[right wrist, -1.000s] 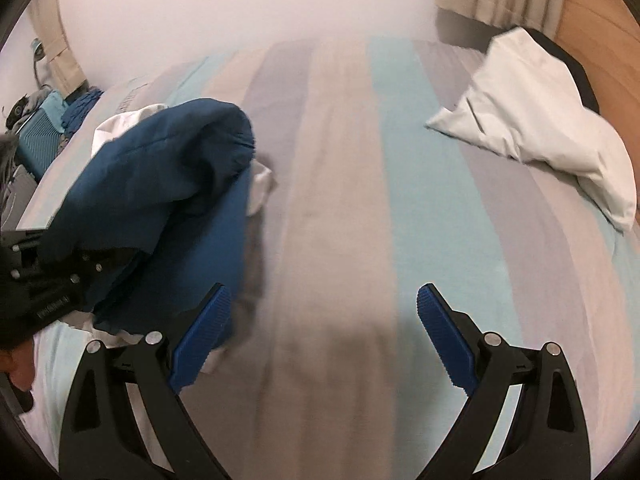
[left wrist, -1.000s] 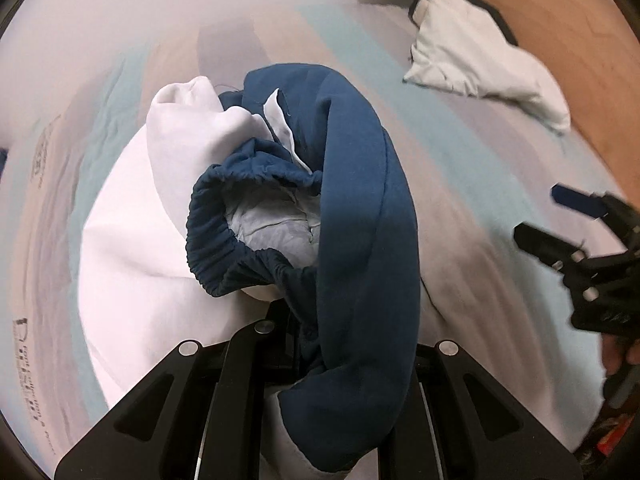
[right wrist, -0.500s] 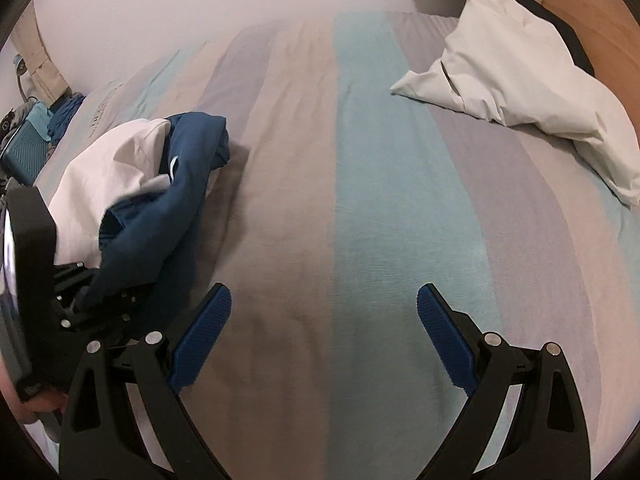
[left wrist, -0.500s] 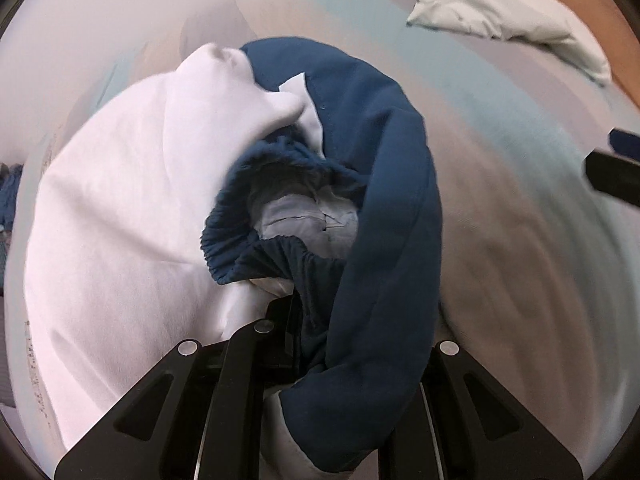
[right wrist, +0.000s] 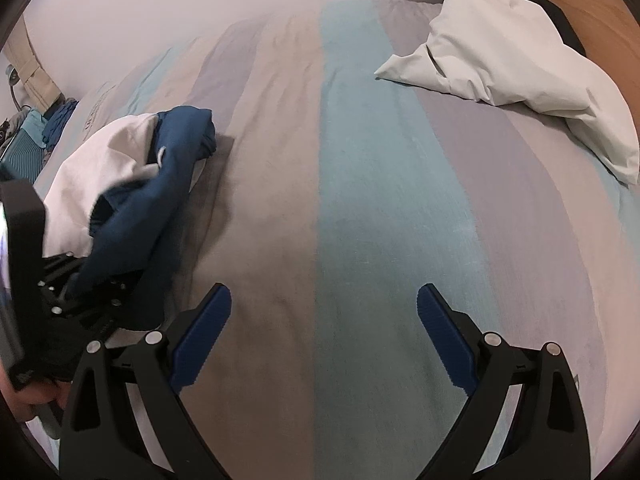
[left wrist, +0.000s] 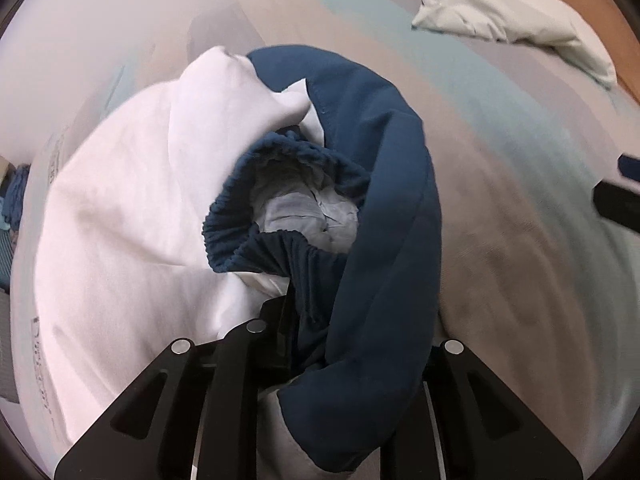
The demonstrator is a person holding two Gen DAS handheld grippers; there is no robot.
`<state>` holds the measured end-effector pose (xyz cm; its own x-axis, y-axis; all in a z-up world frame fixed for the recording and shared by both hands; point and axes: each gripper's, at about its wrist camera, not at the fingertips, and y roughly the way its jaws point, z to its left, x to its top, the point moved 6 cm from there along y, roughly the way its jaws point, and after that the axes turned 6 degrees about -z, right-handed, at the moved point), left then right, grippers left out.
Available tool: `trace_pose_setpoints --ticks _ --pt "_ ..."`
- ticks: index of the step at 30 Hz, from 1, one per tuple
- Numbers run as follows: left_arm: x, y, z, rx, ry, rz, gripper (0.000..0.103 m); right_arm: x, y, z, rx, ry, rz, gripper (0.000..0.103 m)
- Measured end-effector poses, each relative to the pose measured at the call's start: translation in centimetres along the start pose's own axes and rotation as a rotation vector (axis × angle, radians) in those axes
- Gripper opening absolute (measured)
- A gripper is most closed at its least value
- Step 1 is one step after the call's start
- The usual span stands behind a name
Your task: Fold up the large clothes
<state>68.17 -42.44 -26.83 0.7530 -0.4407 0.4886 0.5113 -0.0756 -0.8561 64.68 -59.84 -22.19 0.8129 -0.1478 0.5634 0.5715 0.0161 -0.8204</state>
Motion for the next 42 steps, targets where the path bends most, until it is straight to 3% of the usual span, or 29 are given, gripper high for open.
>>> trace_pose_setpoints --ticks 3,7,12,13,16,20,25,29,32,37,42 --pt "0.3 -1.3 0.6 -0.036 -0.031 0.0 0.029 0.2 -0.5 -0.1 -0.008 -0.011 -0.005 0.09" --pt "1.4 -5.2 0.4 -0.126 -0.071 -0.048 0.063 0.8 -1.4 -0.6 -0.022 -0.019 -0.013 0.09" --pt "2.3 -8.9 1.2 -0.209 -0.106 -0.068 0.079 1.8 -2.6 -0.4 -0.036 -0.04 -0.02 0.09" --pt "2.5 -9.6 1.7 -0.219 -0.114 -0.071 0.086 2.1 -2.8 -0.1 -0.035 -0.043 -0.021 0.09" --pt "3.1 -12.1 4.7 -0.213 -0.12 -0.111 0.096 3.2 -3.5 1.8 -0.007 -0.062 -0.024 0.09" --pt "3.1 -12.4 10.1 -0.196 -0.109 -0.09 0.097 5.2 -3.2 6.3 0.072 -0.117 -0.018 0.09" --pt "3.1 -8.5 17.0 -0.189 -0.088 -0.012 0.097 6.6 -0.4 11.5 0.155 -0.155 0.043 0.09" --pt "2.2 -5.0 21.6 -0.282 -0.182 0.059 0.097 7.3 2.6 14.8 0.213 -0.132 0.114 0.092" --pt "1.3 -2.4 22.7 -0.38 -0.24 0.105 0.097 7.7 4.5 16.4 0.239 -0.104 0.154 0.095" --pt "-0.2 1.4 23.4 -0.443 -0.318 0.171 0.097 7.5 7.9 17.7 0.233 -0.083 0.224 0.095" --pt "-0.8 4.1 22.7 -0.512 -0.334 0.197 0.098 6.1 11.0 17.4 0.215 -0.059 0.288 0.095"
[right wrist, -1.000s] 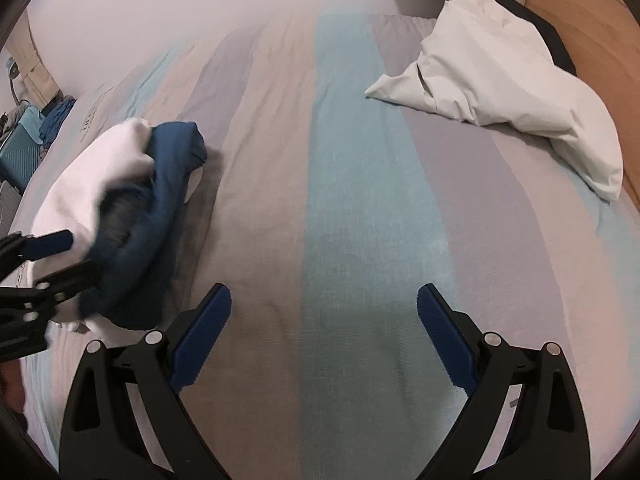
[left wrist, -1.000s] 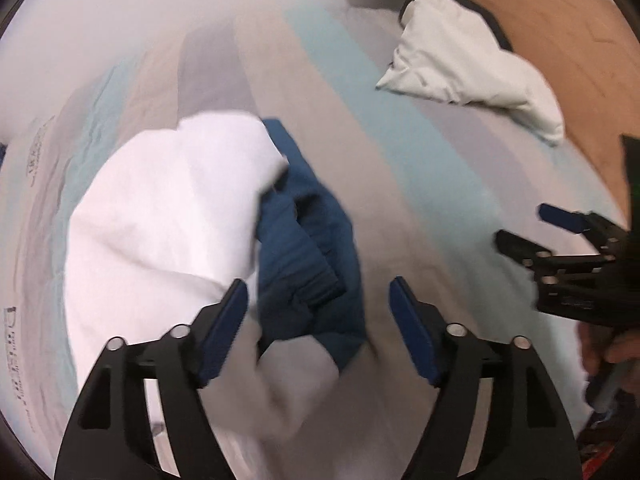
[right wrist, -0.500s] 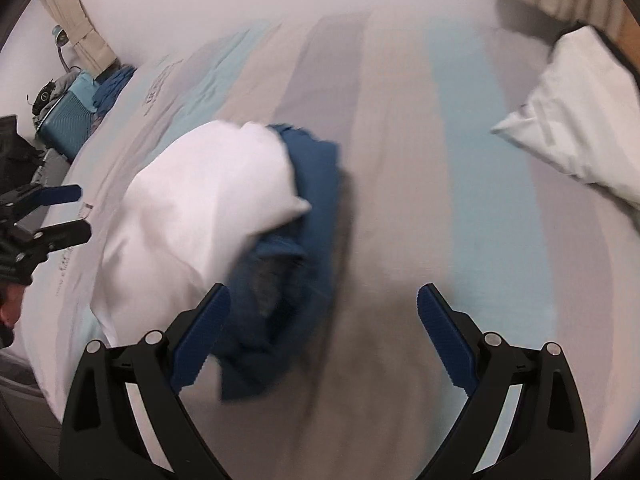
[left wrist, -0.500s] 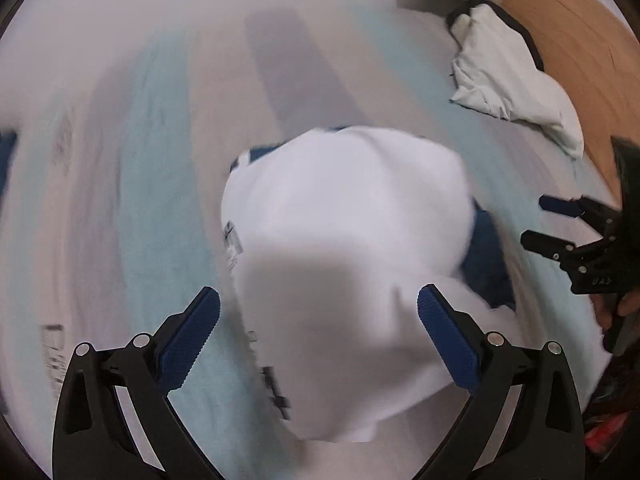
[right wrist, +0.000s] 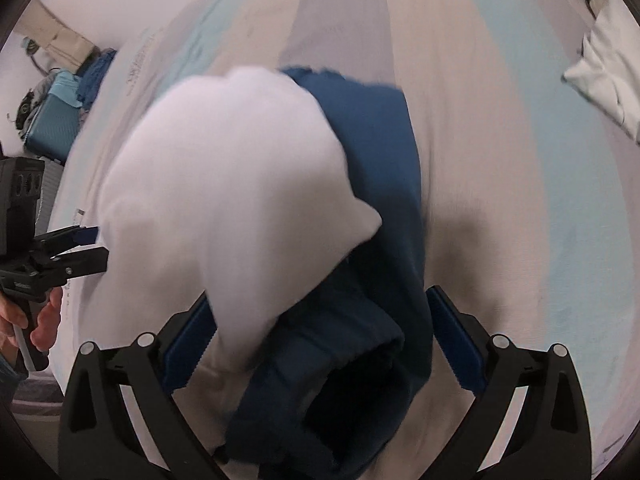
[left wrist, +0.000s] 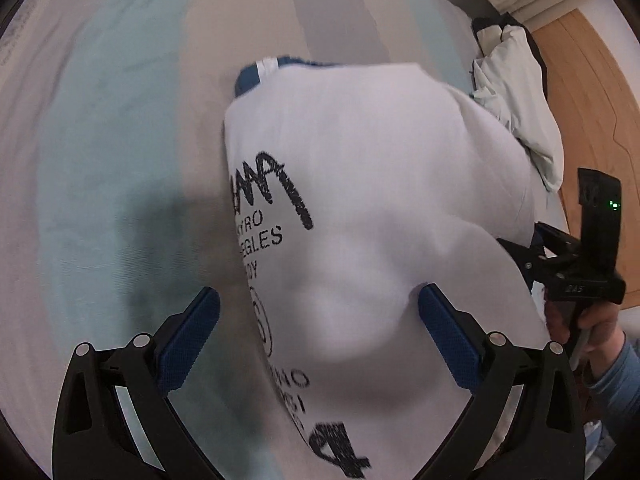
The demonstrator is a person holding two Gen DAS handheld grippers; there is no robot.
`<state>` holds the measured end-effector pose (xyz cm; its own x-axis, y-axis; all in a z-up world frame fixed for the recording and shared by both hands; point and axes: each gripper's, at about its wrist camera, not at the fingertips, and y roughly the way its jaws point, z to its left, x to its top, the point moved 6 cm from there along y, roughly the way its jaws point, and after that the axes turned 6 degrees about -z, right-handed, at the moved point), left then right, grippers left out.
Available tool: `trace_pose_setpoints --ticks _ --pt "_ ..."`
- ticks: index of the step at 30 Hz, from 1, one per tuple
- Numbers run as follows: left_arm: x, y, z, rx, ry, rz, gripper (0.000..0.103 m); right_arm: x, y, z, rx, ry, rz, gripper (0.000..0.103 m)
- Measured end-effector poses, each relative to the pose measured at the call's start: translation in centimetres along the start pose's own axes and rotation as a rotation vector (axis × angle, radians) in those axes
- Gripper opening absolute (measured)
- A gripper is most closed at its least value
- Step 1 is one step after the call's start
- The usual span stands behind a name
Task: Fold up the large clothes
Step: 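Grasp the rolled jacket with both tools, then carry the bundled jacket with both tools to the bed corner by the suitcases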
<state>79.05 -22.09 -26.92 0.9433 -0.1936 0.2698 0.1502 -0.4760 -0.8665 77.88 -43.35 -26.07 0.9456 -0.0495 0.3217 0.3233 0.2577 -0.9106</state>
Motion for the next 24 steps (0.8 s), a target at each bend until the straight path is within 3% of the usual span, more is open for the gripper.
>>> trace_pose_setpoints --ticks 6,13,17,21,22,24 --pt "0.3 2.6 0.0 -0.048 -0.001 0.031 0.098 -1.1 3.1 -0.6 0.013 0.041 0.047 0.095" --pt "0.7 4.3 0.3 -0.087 -0.011 0.038 0.098 -1.7 4.8 -0.3 0.096 0.108 0.054 0.095" --pt "1.2 4.7 0.4 -0.113 -0.037 0.04 0.096 -1.3 5.0 0.9 0.164 0.111 0.054 0.081" --pt "1.5 4.8 0.3 -0.162 -0.063 0.043 0.08 -1.1 5.3 1.4 0.214 0.12 0.062 0.062" --pt "1.5 4.7 0.2 -0.164 -0.061 0.043 0.076 -1.0 5.3 1.6 0.221 0.117 0.061 0.062" --pt "1.6 4.4 0.1 -0.162 -0.052 0.042 0.065 -0.9 5.2 2.0 0.234 0.111 0.056 0.049"
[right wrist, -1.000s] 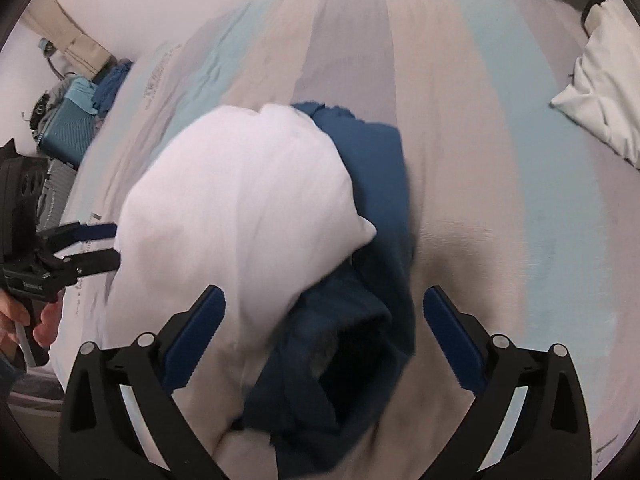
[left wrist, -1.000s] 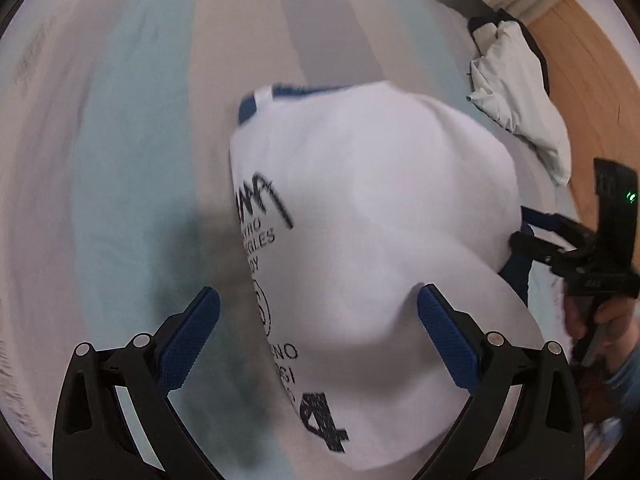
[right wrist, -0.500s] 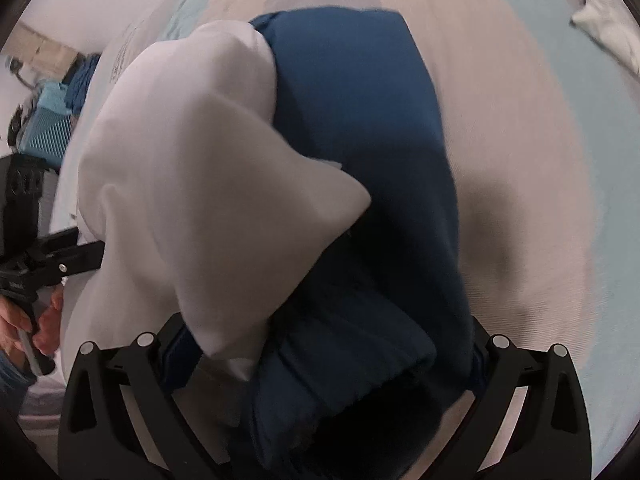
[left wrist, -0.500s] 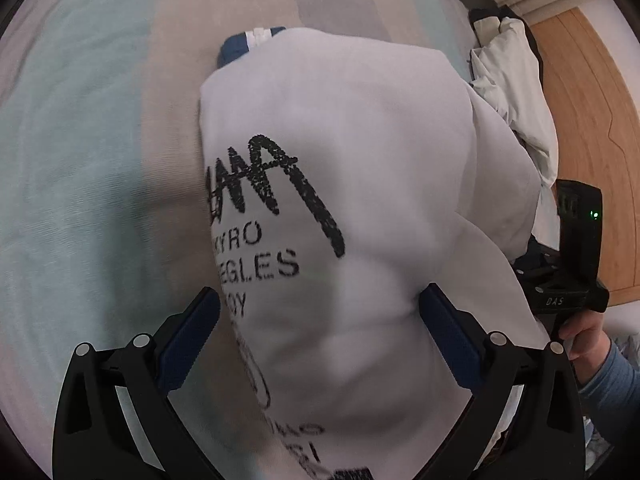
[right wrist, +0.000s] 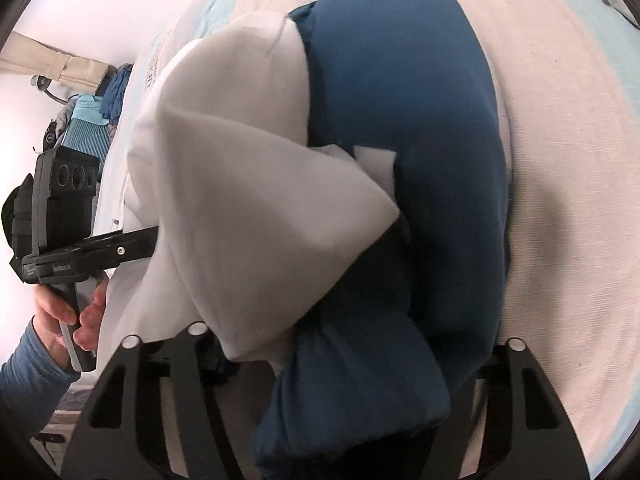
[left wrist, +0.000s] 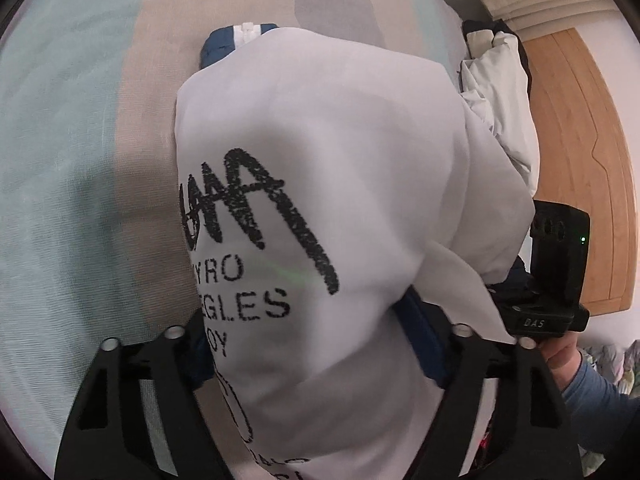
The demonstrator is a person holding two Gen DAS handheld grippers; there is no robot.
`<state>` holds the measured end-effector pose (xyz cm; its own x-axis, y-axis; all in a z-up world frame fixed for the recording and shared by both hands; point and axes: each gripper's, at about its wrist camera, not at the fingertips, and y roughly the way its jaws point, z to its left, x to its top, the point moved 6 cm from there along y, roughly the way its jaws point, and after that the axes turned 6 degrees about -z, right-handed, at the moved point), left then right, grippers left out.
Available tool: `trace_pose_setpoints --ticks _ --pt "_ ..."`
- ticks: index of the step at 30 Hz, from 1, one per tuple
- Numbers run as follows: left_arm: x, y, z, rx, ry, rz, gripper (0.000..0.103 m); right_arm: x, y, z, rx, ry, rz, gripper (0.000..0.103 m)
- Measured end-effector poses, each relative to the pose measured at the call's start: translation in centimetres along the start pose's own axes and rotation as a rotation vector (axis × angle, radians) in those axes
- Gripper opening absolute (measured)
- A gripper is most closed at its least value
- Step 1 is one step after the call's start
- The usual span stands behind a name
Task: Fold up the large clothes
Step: 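Carry the bundled jacket with both tools to the bed corner by the suitcases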
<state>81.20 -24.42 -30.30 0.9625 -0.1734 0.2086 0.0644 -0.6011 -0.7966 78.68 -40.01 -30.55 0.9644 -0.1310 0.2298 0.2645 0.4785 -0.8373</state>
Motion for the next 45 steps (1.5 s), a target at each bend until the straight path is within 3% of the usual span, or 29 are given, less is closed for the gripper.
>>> trace_pose_setpoints --ticks 4,6,9,21,31,37,45 --pt "0.2 -1.0 -1.2 0.018 0.053 -0.009 0.038 0.1 -1.0 1.0 -0.025 -0.044 -0.028 0.032" --pt "0.2 -1.4 -1.9 0.029 0.079 -0.021 0.033 0.2 -1.1 1.5 -0.038 -0.056 -0.036 0.022" --pt "0.0 -2.2 -2.9 0.043 0.115 -0.043 0.029 0.2 -1.6 2.0 -0.031 -0.061 -0.052 0.018" --pt "-0.8 -6.2 -6.9 0.057 0.208 -0.131 0.026 -1.0 -6.9 3.7 0.047 -0.091 -0.151 0.016" --pt "-1.8 -14.4 -9.4 0.114 0.266 -0.235 0.025 -0.3 -12.5 7.7 0.112 -0.138 -0.244 0.016" --pt "-2.5 -21.2 -8.4 0.154 0.265 -0.319 0.025 0.9 -14.1 14.1 0.114 -0.239 -0.275 0.016" --pt "-2.9 -32.3 0.3 0.16 0.255 -0.423 0.026 2.6 -10.9 26.8 0.082 -0.356 -0.298 0.016"
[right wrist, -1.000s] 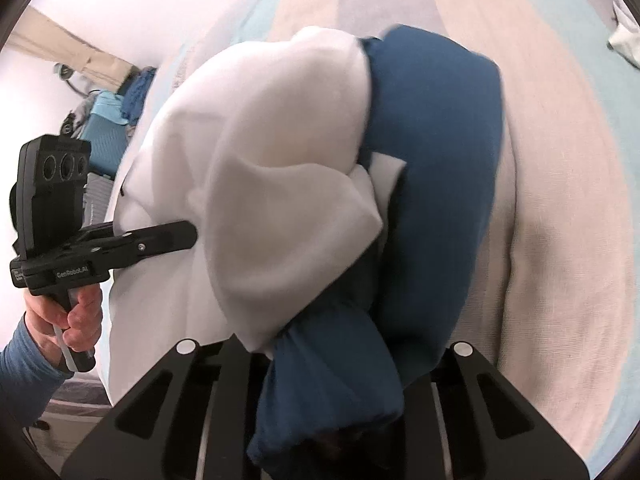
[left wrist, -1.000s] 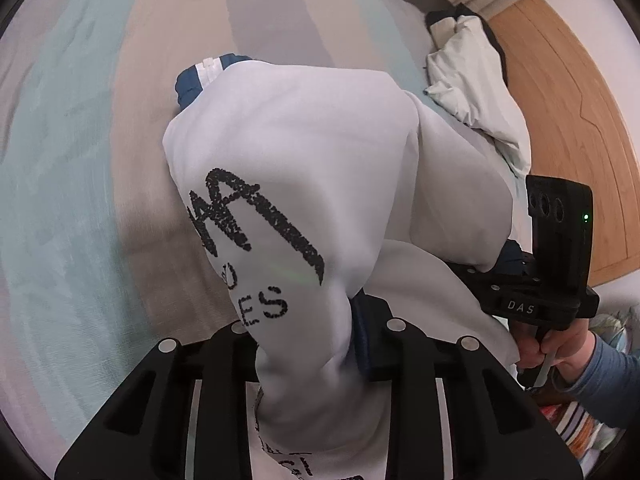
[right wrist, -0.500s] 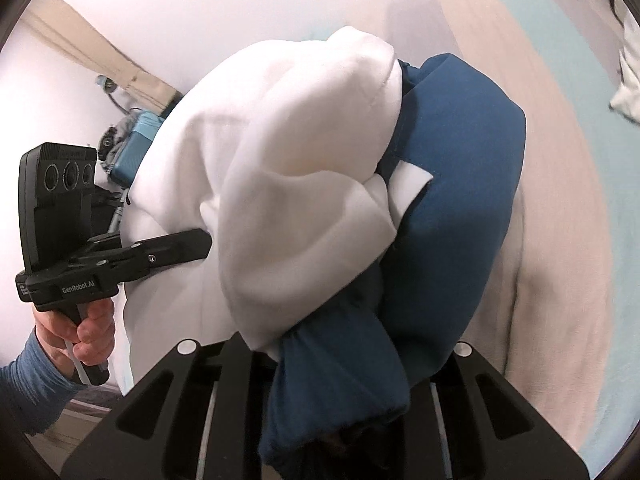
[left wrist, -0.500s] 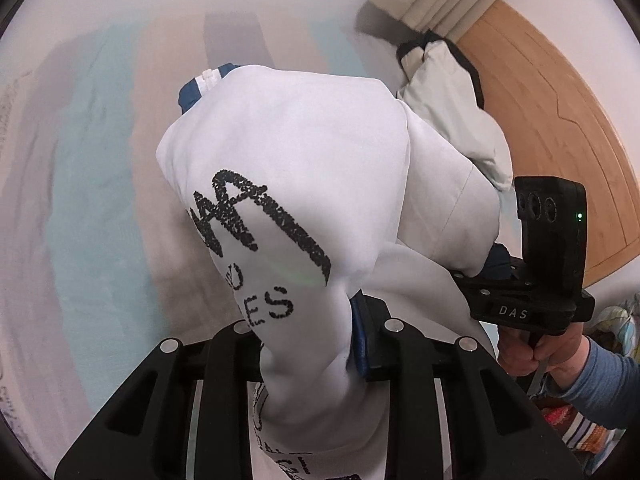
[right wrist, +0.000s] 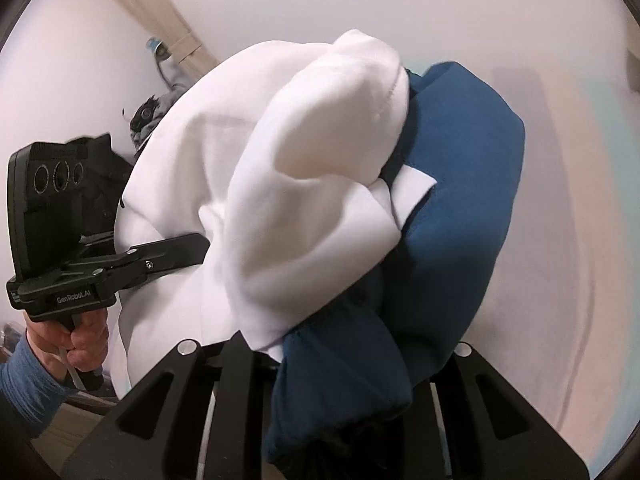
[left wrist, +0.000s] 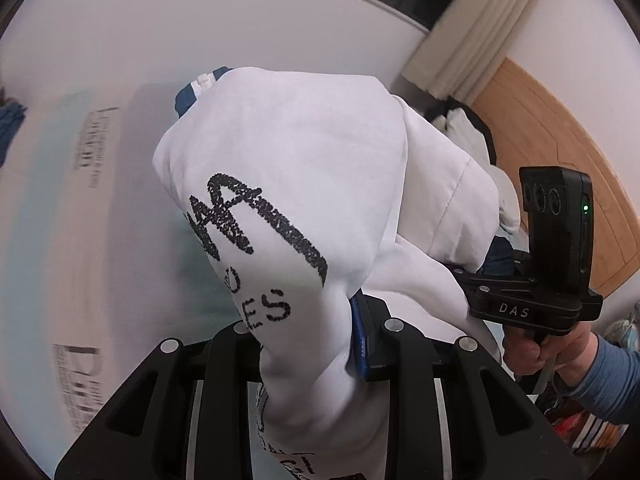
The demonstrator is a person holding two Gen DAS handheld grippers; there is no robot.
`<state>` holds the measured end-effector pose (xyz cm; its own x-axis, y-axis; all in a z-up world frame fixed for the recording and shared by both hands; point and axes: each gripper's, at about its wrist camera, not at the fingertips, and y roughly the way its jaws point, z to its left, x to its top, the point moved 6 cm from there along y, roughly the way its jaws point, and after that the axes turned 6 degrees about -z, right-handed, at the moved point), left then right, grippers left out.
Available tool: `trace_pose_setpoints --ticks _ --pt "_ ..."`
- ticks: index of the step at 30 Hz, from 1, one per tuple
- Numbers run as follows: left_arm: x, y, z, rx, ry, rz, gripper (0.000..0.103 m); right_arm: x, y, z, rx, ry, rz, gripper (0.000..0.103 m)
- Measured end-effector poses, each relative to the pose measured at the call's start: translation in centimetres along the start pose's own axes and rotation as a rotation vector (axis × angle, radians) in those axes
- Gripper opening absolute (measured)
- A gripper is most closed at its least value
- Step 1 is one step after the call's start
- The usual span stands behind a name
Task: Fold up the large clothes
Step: 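Carry the bundled jacket with both tools to the bed corner by the suitcases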
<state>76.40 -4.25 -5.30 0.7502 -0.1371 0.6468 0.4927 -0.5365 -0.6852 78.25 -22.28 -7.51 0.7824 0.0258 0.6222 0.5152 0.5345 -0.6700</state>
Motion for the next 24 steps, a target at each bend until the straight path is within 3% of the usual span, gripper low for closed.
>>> trace_pose_setpoints --ticks 6,11,19,24 --pt "1.7 -6.1 13.0 0.017 0.009 -0.009 0.026 3.4 7.9 9.8 0.004 -0.023 -0.002 0.016" --pt "3.9 -10.5 24.5 0.037 0.008 -0.028 0.026 7.9 17.0 19.1 0.018 -0.058 -0.004 0.016" --pt "7.2 -12.9 41.3 0.097 0.01 -0.063 0.026 14.5 31.0 28.6 0.008 -0.152 0.026 0.016" --pt "9.1 -12.4 50.2 0.152 -0.013 -0.085 0.026 18.0 39.6 32.5 0.011 -0.215 0.034 0.016"
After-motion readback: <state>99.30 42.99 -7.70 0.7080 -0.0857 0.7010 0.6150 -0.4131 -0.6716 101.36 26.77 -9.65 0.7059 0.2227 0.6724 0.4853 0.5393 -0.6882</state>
